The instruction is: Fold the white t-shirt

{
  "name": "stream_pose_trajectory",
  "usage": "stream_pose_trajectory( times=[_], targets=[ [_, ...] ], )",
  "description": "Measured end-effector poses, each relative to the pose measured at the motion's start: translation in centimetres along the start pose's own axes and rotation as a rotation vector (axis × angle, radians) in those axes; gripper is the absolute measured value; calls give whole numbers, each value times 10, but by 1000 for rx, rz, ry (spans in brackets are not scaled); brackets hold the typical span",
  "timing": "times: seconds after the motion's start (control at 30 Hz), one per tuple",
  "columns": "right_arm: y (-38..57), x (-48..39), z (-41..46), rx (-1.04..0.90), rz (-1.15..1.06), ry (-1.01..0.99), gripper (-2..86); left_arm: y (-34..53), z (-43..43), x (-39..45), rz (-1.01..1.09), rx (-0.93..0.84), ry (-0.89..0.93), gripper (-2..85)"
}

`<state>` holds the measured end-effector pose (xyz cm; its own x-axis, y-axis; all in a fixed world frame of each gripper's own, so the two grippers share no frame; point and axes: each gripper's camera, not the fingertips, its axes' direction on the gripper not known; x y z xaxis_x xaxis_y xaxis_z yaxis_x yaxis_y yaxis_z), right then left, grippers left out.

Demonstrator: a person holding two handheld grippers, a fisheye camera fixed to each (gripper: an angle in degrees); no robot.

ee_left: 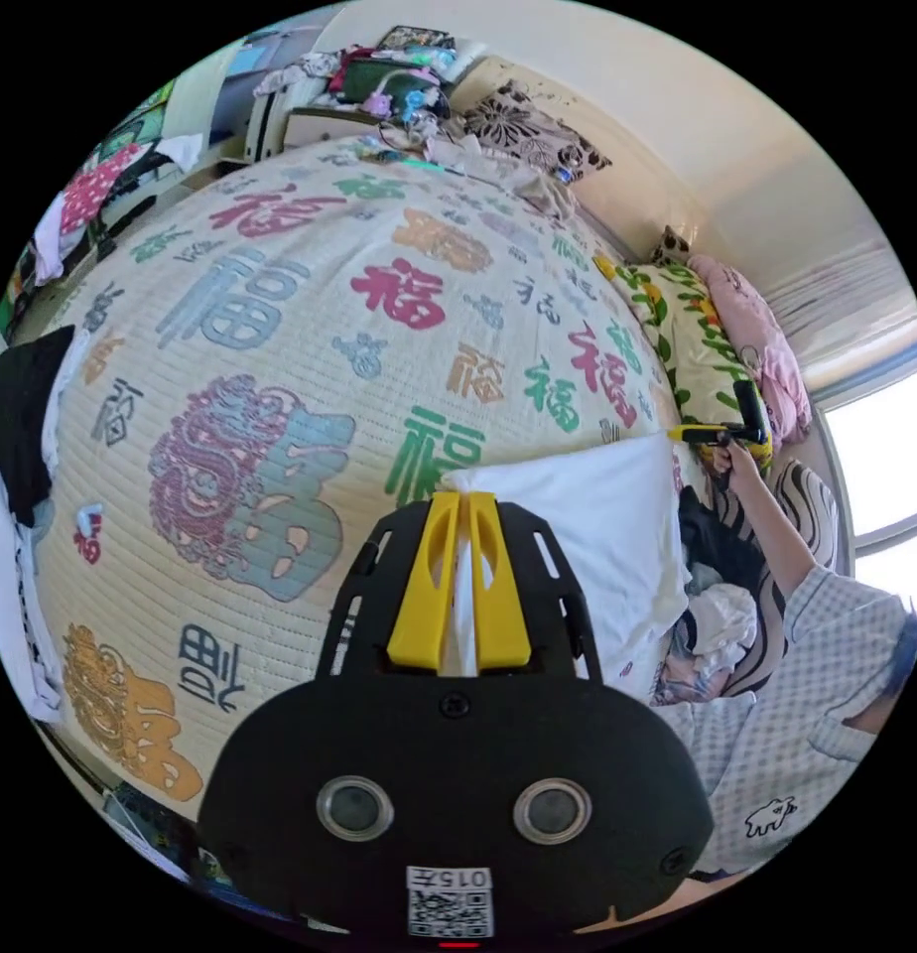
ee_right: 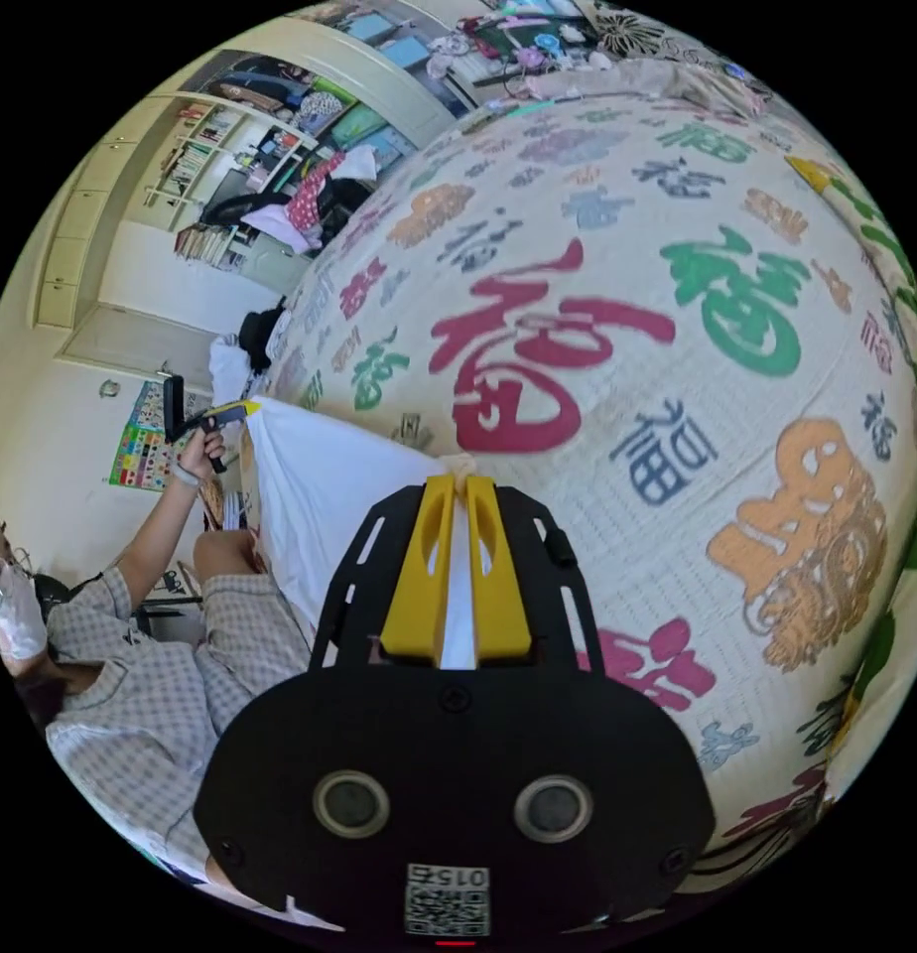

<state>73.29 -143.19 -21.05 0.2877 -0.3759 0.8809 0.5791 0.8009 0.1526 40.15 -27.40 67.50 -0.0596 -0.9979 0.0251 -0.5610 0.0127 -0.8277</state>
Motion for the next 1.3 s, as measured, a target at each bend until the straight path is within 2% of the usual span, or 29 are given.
stream_pose_trajectory(
  times=[0.13,0.2,0.27,0.33,0.4,0.47,0.6,0.7,0.77,0.87,0.97,1.07,1.17,1.23,1.3],
  targets=[
    [-63,-8,3,56,2,34,45,-8,-24,-38,-138,87,25,18],
    [-85,-7,12,44,68,71,67,0,-31,-51,-207,94,-24,30],
    [-101,-15,15,86,113,97,79,21,-45,-59,-252,141,26,50],
    [-108,-37,18,127,44,99,81,63,-63,-57,-280,157,100,63],
    [-117,-69,33,117,-66,69,86,101,-69,-46,-283,139,41,68],
    [-137,-116,71,21,-209,1,99,133,-61,-40,-292,74,-4,75],
    [-176,-191,143,-132,-365,-143,112,171,-26,-35,-310,-115,66,93],
    [-210,-248,207,-253,-425,-156,118,167,-19,-22,-246,-211,-40,96],
    [-237,-279,252,-340,-414,-159,119,167,-17,-20,-233,-227,-73,92],
    [-267,-303,300,-433,-362,-121,117,176,1,-23,-257,-218,107,82],
    [-290,-310,336,-504,-297,10,93,175,5,-19,-232,-244,49,70],
    [-307,-309,349,-498,-227,26,62,179,2,-20,-231,-235,79,74],
    [-324,-311,360,-537,-191,30,53,189,-20,-15,-225,-139,69,77],
    [-333,-315,367,-566,-187,45,52,197,-33,-6,-215,-61,-21,81],
    [-341,-321,374,-590,-182,76,50,194,-16,-9,-212,-153,31,89]
  ],
)
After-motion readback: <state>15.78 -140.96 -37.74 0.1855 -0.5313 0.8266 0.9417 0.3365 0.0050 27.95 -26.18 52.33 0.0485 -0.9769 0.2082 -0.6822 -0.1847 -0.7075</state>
